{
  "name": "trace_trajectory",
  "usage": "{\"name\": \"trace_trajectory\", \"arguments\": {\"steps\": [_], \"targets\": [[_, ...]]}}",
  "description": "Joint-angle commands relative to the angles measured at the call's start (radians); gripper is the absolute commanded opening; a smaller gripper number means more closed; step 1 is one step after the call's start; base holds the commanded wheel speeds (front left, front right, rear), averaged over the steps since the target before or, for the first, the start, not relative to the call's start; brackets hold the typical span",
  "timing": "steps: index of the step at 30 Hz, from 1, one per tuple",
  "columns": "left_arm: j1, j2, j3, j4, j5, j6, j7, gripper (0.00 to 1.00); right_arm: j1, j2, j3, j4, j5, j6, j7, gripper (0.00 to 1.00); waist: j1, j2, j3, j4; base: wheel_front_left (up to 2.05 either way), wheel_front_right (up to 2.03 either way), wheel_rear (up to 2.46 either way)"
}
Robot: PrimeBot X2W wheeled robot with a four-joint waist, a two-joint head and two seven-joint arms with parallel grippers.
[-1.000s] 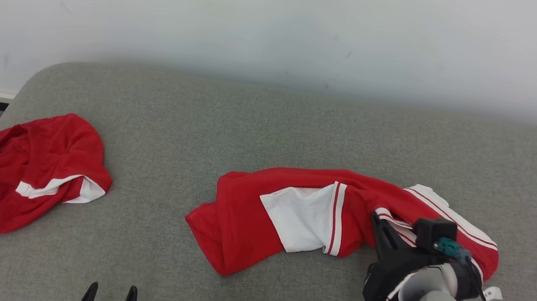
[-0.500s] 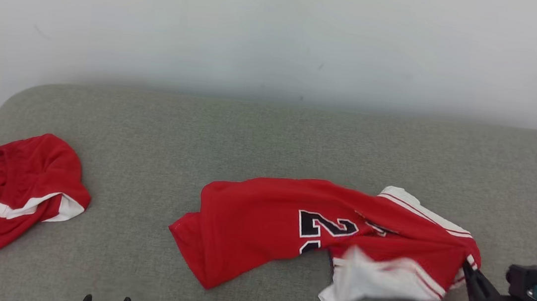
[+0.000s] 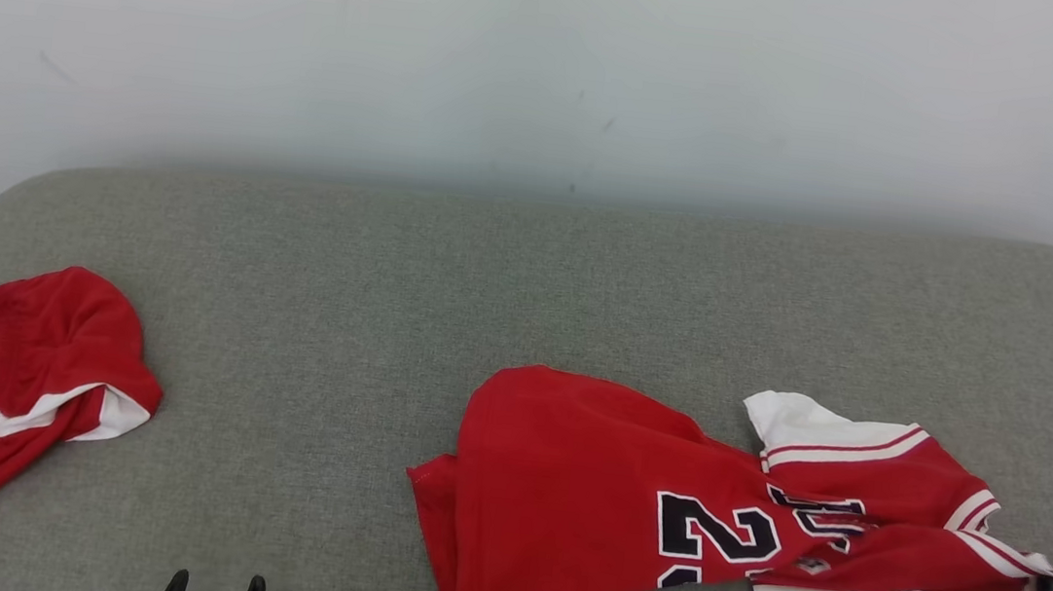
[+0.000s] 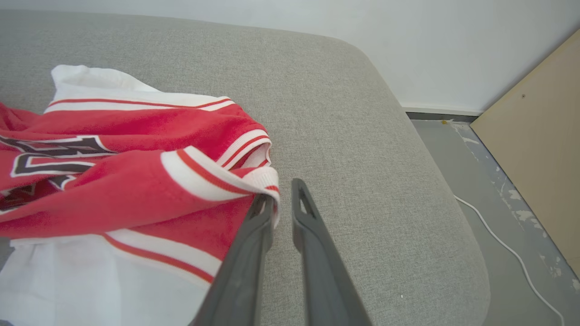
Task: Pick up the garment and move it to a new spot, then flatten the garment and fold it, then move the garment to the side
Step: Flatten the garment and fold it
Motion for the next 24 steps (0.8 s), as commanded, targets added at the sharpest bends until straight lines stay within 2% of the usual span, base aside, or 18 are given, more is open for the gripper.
{"name": "trace_trajectory", "arguments": {"steps": [1, 2, 6, 10, 16, 24], "targets": [[-0.006, 0.004, 0.001, 0.003, -0.005, 0.001, -0.003, 1.0, 0.018, 0.042, -0.026, -0.007, -0.032, -0.002, -0.026, 1.0, 0.0, 0.0, 0.0, 0.006, 0.0, 0.0, 0.0], [-0.006, 0.004, 0.001, 0.003, -0.005, 0.001, -0.003, 1.0, 0.018, 0.042, -0.026, -0.007, -0.032, -0.002, -0.026, 1.0, 0.0, 0.0, 0.0, 0.006, 0.0, 0.0, 0.0], [-0.004, 0.005, 0.006, 0.002, -0.006, 0.001, -0.003, 1.0, 0.032, 0.114, -0.068, -0.015, -0.079, -0.002, -0.073, 1.0, 0.0, 0.0, -0.002, 0.011, 0.0, 0.0, 0.0], [0.001, 0.005, 0.011, -0.001, -0.005, 0.001, -0.003, 1.0, 0.027, 0.165, -0.104, -0.061, -0.13, -0.002, -0.181, 1.0, 0.0, 0.0, -0.005, 0.009, 0.0, 0.0, 0.0], [0.009, 0.002, 0.019, -0.009, -0.007, 0.001, -0.003, 1.0, 0.035, 0.197, 0.064, -0.128, -0.087, -0.002, -0.362, 1.0, 0.0, 0.0, -0.01, 0.001, 0.0, 0.0, 0.0], [0.01, -0.003, 0.021, -0.008, -0.004, 0.001, -0.003, 1.0, 0.075, 0.202, 0.301, -0.065, -0.016, -0.002, -0.483, 1.0, 0.0, 0.0, -0.022, -0.007, 0.0, 0.0, 0.0]]}}
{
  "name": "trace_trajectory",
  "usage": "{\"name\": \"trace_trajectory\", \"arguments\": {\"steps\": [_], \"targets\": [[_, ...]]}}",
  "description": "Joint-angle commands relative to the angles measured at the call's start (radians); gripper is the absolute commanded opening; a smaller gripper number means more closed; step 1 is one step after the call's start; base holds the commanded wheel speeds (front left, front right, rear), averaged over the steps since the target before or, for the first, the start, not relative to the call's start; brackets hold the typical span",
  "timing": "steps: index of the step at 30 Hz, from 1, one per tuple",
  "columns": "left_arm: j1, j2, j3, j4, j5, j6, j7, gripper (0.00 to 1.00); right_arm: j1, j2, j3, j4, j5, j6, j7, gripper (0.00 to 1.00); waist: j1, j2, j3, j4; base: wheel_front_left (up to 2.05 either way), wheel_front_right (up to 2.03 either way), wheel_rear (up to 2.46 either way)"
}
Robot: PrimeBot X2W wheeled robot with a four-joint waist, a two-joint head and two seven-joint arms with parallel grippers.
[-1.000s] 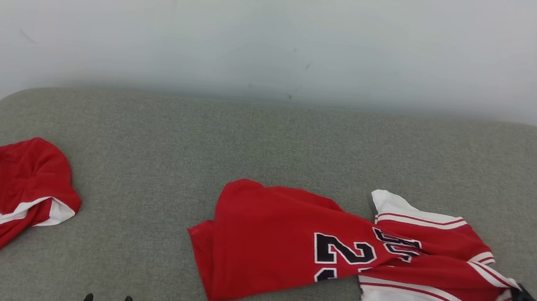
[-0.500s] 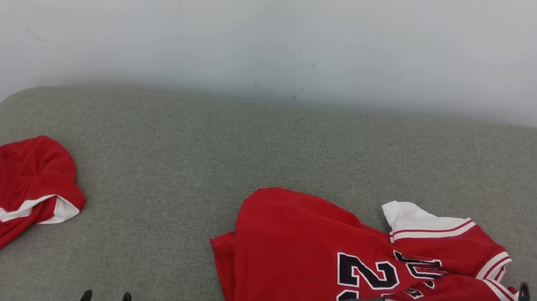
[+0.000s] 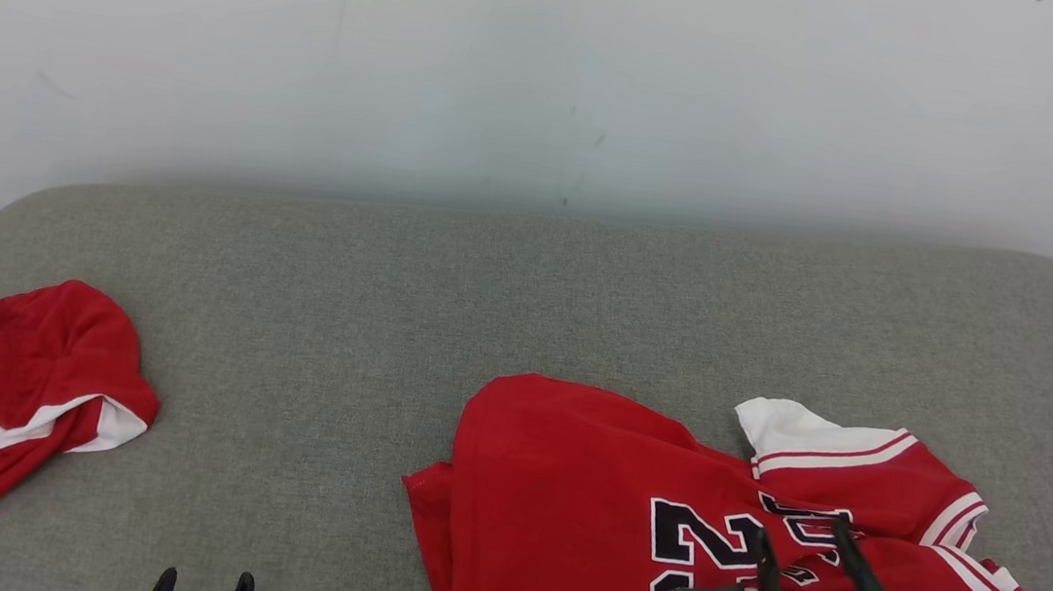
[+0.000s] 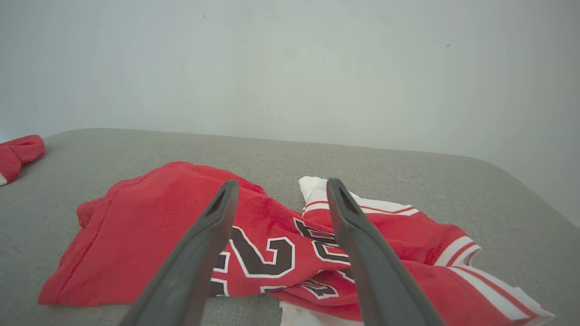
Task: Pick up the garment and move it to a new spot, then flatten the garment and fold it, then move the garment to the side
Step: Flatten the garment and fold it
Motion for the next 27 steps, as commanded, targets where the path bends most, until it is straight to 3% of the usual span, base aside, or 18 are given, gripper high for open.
{"name": "trace_trajectory", "arguments": {"steps": [1, 6, 18, 23, 27], "targets": [[0.008, -0.001, 0.0, -0.002, -0.003, 0.001, -0.003, 1.0, 0.018, 0.0, 0.027, 0.018, 0.009, -0.003, -0.019, 1.0, 0.0, 0.0, -0.003, 0.0, 0.0, 0.0, 0.0], [0.011, -0.001, 0.0, -0.001, -0.003, 0.001, -0.003, 1.0, 0.036, 0.001, 0.081, 0.075, 0.022, -0.003, -0.051, 1.0, 0.0, 0.0, -0.009, -0.003, 0.0, 0.0, 0.0], [0.0, 0.002, -0.018, 0.021, 0.003, 0.001, -0.003, 1.0, 0.005, 0.002, 0.09, 0.123, 0.026, -0.003, -0.079, 1.0, 0.0, 0.0, -0.01, -0.024, 0.0, 0.0, 0.0], [-0.053, 0.032, -0.095, 0.089, -0.032, 0.001, -0.003, 1.0, -0.001, 0.002, 0.094, 0.134, 0.032, -0.003, -0.085, 1.0, 0.0, 0.0, 0.0, -0.046, 0.0, 0.0, 0.0], [-0.144, 0.071, -0.215, 0.188, -0.104, 0.001, 0.003, 1.0, -0.006, 0.002, 0.103, 0.143, 0.037, -0.003, -0.085, 1.0, 0.0, 0.0, 0.013, -0.08, 0.0, 0.0, 0.0]]}}
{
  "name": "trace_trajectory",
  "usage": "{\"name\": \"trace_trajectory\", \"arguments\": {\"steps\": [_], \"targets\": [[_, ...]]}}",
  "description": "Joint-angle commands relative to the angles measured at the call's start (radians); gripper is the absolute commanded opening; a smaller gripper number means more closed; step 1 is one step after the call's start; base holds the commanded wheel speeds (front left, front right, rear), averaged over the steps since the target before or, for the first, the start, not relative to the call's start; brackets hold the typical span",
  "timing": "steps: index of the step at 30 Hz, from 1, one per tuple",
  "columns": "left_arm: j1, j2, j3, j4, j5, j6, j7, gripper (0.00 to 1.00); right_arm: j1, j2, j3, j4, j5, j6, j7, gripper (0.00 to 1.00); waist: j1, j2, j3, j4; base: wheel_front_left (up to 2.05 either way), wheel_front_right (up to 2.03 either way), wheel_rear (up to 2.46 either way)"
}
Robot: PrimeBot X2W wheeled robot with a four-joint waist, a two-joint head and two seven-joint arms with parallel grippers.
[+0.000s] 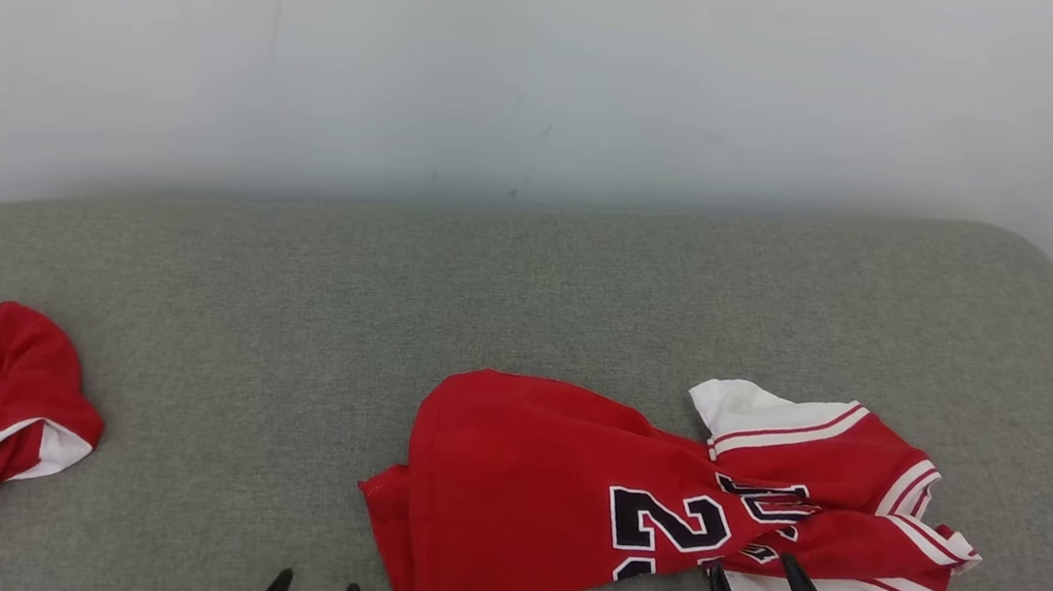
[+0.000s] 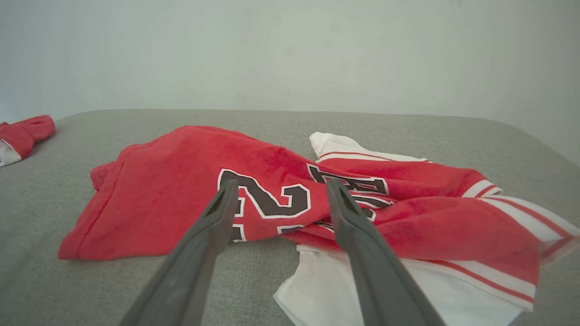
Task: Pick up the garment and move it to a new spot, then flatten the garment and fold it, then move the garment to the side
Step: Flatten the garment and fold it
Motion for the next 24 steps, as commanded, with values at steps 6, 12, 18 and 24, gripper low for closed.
{"name": "trace_trajectory", "arguments": {"steps": [6, 12, 18, 24], "targets": [[-0.131, 0.024, -0.136, 0.116, -0.117, 0.001, 0.077, 1.0, -0.02, 0.0, 0.013, 0.01, 0.012, -0.003, 0.001, 1.0, 0.0, 0.0, 0.031, -0.078, 0.0, 0.0, 0.0], [-0.196, 0.051, -0.23, 0.19, -0.219, 0.001, 0.146, 1.0, -0.021, -0.004, 0.017, 0.014, 0.019, -0.003, -0.003, 1.0, 0.0, 0.0, 0.045, -0.122, 0.0, 0.0, 0.0], [-0.228, 0.068, -0.279, 0.234, -0.266, 0.001, 0.152, 1.0, -0.023, -0.004, 0.018, 0.02, 0.024, -0.003, -0.006, 1.0, 0.0, 0.0, 0.05, -0.137, 0.0, 0.0, 0.0], [-0.252, 0.073, -0.323, 0.256, -0.297, 0.001, 0.142, 1.0, -0.026, -0.003, 0.025, 0.025, 0.028, -0.003, -0.011, 1.0, 0.0, 0.0, 0.051, -0.14, 0.0, 0.0, 0.0]]}}
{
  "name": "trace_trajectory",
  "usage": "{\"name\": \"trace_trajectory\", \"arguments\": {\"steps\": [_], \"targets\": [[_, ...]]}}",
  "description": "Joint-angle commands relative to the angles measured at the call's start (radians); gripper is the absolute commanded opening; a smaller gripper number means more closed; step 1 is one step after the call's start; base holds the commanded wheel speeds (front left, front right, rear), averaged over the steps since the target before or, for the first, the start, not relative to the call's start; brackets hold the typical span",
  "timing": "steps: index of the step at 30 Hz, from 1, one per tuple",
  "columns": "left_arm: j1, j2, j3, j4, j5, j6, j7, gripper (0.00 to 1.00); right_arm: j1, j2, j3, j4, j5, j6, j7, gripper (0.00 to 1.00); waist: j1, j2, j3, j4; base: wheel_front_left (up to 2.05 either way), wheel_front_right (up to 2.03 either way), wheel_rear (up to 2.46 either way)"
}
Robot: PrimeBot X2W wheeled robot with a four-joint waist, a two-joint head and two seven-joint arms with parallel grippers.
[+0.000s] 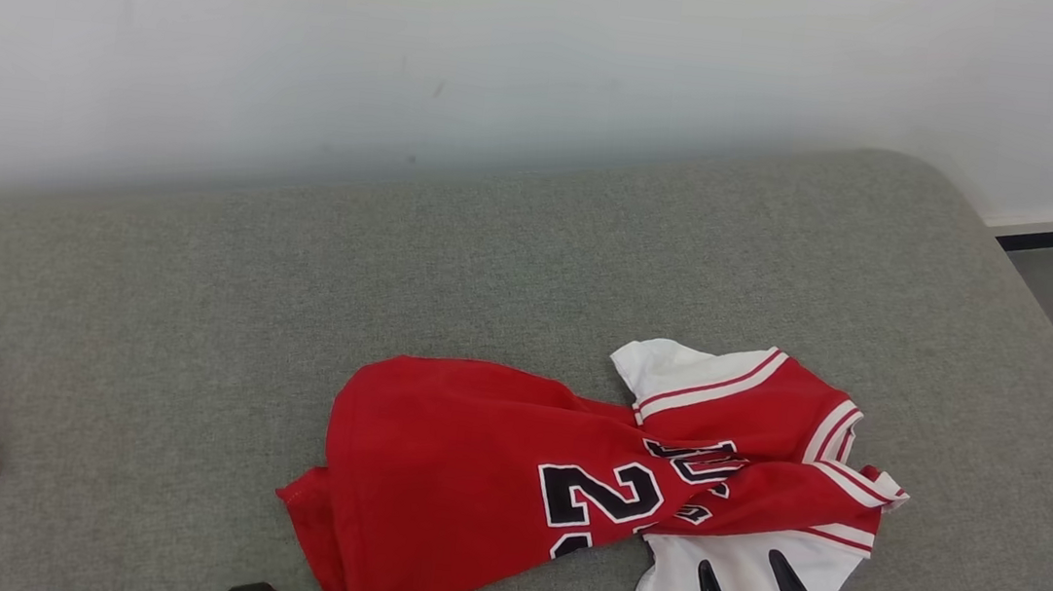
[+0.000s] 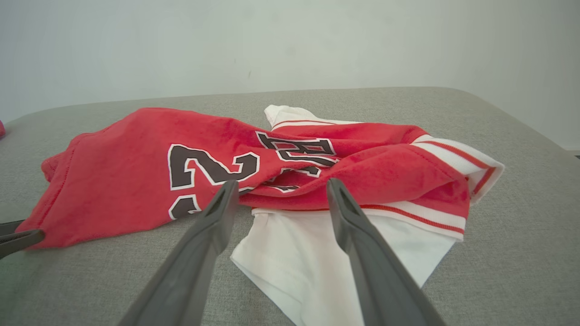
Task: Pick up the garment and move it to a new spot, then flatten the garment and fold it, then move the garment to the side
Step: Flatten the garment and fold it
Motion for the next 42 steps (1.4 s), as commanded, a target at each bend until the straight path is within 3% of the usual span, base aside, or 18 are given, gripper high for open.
{"name": "trace_trajectory", "arguments": {"steps": [1, 7, 17, 18, 20, 30, 42], "targets": [[-0.015, 0.003, -0.008, -0.001, -0.015, 0.001, -0.011, 1.0, -0.008, -0.001, 0.0, 0.001, 0.008, -0.003, -0.007, 1.0, -0.0001, -0.0001, 0.0, 0.001, 0.0, 0.0, 0.0], [-0.013, 0.007, -0.058, -0.026, -0.009, 0.001, -0.05, 1.0, -0.008, -0.001, -0.001, 0.004, 0.007, -0.003, -0.008, 1.0, -0.0001, -0.0001, -0.003, 0.007, 0.0, 0.0, 0.0], [-0.043, 0.005, -0.073, 0.01, -0.01, 0.018, -0.025, 1.0, -0.018, 0.0, 0.013, 0.01, 0.013, -0.003, -0.008, 1.0, -0.0001, -0.0001, 0.004, 0.003, 0.0, 0.0, 0.0], [-0.052, 0.004, -0.073, 0.022, -0.008, 0.024, -0.022, 0.9, -0.02, 0.001, 0.014, 0.01, 0.016, -0.003, -0.009, 1.0, -0.0001, -0.0001, 0.006, 0.001, 0.0, 0.0, 0.0], [-0.068, -0.001, -0.072, 0.04, -0.006, 0.023, -0.025, 0.0, -0.023, 0.001, 0.018, 0.011, 0.018, -0.003, -0.01, 1.0, -0.0001, -0.0001, 0.01, -0.004, 0.0, 0.0, 0.0], [-0.119, 0.014, -0.033, -0.027, -0.027, 0.022, -0.095, 0.0, -0.016, 0.001, 0.005, 0.012, 0.02, -0.003, -0.014, 1.0, -0.0001, -0.0001, 0.009, -0.006, 0.0, 0.0, 0.0], [-0.113, 0.058, 0.028, -0.414, -0.039, 0.1, -0.079, 0.0, -0.007, 0.002, 0.004, 0.01, 0.022, -0.003, -0.012, 1.0, -0.0001, -0.0001, -0.006, 0.034, 0.0, 0.0, 0.0]]}}
